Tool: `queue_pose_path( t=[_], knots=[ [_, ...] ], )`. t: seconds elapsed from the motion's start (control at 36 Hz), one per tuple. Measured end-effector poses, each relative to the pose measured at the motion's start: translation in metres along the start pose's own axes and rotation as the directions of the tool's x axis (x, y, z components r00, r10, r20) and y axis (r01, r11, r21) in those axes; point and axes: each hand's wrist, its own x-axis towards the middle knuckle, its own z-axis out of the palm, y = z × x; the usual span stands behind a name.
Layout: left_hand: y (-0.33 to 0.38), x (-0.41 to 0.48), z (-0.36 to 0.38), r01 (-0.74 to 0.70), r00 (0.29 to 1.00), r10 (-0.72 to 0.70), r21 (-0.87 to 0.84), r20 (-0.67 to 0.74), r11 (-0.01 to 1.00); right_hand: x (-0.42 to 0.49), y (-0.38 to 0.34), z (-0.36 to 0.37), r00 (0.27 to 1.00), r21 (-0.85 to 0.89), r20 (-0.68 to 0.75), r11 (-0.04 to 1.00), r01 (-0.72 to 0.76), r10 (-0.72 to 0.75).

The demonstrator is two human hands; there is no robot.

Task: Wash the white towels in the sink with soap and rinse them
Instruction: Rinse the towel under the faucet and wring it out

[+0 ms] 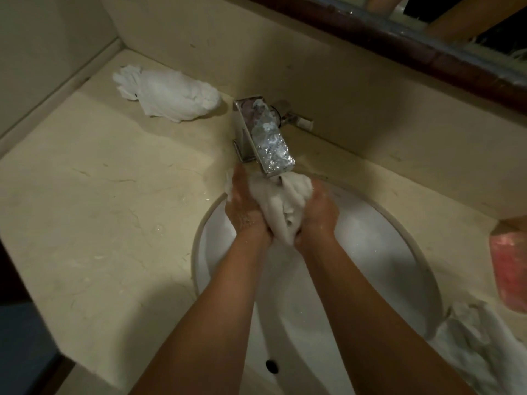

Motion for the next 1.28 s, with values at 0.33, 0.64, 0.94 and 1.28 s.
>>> queue_pose_path(
  t=[0.33, 0.64, 0.94, 1.28],
  knots=[
    [-0.004, -0.037, 0.005, -0.003, 1.0, 0.003, 0.012, 0.025, 1.0, -0.022, -0.003, -0.01, 0.982, -0.139, 0.001, 0.972, 0.189, -0.191],
    [0.008, -0.026, -0.007, 0.136, 0.942, -0.075, -0.167, 0.328, 0.977, -0.004, -0.001, -0.022, 0.981, 0.123, 0.186, 0.989, -0.082, 0.059],
    [0.02, -0.032, -0.019, 0.251, 0.859, -0.151, -0.146, 0.489, 0.957, -0.015, 0.008, -0.005, 0.984, -0.054, 0.063, 0.983, 0.173, -0.169],
    [0.032, -0.013, -0.023, 0.065, 0.898, 0.045, -0.234, 0.439, 0.97, -0.019, 0.004, -0.008, 0.955, -0.102, 0.196, 0.964, 0.247, -0.224]
  ],
)
